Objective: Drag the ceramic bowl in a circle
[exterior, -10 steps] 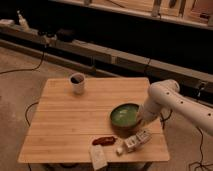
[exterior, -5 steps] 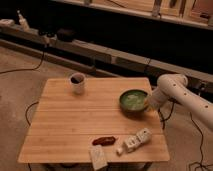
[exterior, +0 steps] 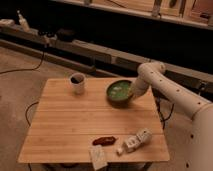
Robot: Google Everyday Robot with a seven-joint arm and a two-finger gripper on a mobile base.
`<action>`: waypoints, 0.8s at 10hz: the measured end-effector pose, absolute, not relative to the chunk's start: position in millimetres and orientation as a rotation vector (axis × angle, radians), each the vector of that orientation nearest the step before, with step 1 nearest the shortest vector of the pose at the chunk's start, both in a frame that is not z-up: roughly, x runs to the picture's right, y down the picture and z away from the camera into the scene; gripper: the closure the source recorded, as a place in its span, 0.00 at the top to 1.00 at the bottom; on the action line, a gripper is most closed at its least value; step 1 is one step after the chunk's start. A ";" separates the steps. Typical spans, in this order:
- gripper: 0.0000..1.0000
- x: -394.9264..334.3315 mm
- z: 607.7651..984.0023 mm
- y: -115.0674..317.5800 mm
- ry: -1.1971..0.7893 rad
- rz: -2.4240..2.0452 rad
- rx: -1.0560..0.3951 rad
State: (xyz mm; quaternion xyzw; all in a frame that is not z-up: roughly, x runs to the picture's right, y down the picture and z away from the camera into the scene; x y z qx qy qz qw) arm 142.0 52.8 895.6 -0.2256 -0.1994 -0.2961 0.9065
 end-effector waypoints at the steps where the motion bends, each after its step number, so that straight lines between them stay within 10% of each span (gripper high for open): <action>1: 0.00 100.4 901.5 51.0 -0.451 -0.670 -0.459; 8: 0.00 -13.9 857.2 134.1 -0.624 -0.886 -0.575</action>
